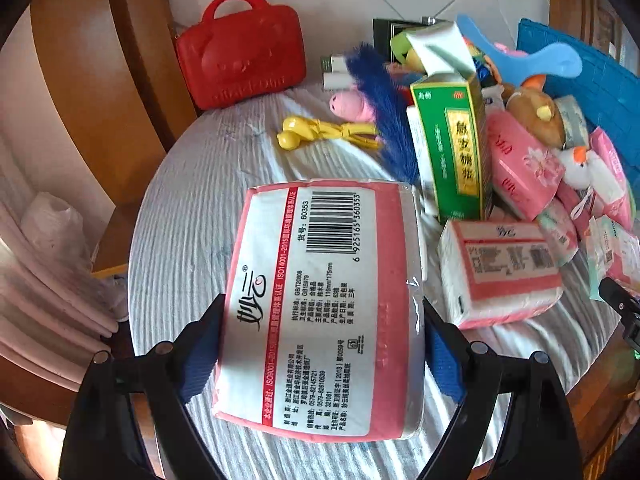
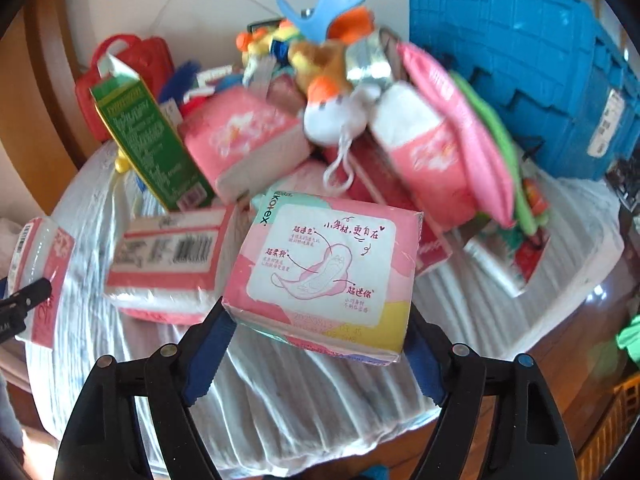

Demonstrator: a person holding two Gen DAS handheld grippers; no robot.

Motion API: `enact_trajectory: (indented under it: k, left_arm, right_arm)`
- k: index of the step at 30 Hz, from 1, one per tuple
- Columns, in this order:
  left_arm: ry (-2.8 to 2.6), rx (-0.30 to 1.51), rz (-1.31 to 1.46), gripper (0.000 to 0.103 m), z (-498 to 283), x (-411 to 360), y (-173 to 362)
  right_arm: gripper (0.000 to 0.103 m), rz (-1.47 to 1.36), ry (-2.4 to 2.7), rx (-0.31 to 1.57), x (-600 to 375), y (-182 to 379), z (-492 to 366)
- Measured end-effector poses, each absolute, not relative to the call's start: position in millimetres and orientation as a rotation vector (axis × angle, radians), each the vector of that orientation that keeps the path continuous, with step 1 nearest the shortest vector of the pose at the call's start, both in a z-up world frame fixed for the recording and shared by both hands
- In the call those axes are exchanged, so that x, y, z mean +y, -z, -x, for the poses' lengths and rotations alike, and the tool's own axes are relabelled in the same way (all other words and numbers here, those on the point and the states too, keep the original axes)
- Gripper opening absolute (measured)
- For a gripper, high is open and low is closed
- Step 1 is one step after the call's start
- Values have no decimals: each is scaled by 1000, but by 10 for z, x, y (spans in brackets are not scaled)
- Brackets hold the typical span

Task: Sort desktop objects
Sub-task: 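Carry both pink packs over the blue crate and open both tools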

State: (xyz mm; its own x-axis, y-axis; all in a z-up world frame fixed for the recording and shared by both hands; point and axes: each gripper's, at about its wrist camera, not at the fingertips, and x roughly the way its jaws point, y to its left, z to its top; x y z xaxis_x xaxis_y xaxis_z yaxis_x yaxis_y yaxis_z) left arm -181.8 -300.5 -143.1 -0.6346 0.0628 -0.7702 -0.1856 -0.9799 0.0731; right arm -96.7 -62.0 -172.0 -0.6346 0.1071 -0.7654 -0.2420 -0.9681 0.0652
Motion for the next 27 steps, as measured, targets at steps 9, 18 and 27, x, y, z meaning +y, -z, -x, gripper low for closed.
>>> enact_trajectory:
  k: [9, 18, 27]
  left_arm:
    - [-2784, 132, 914, 89, 1742, -2644, 489]
    - [-2770, 83, 652, 89, 1791, -1515, -236]
    - [-2772, 21, 391, 89, 1890, 866, -887]
  right_arm:
    - [80, 879, -2764, 168, -276, 625, 809]
    - [80, 564, -2776, 70, 636, -351, 803]
    - [80, 355, -2763, -46, 2590, -932, 1117]
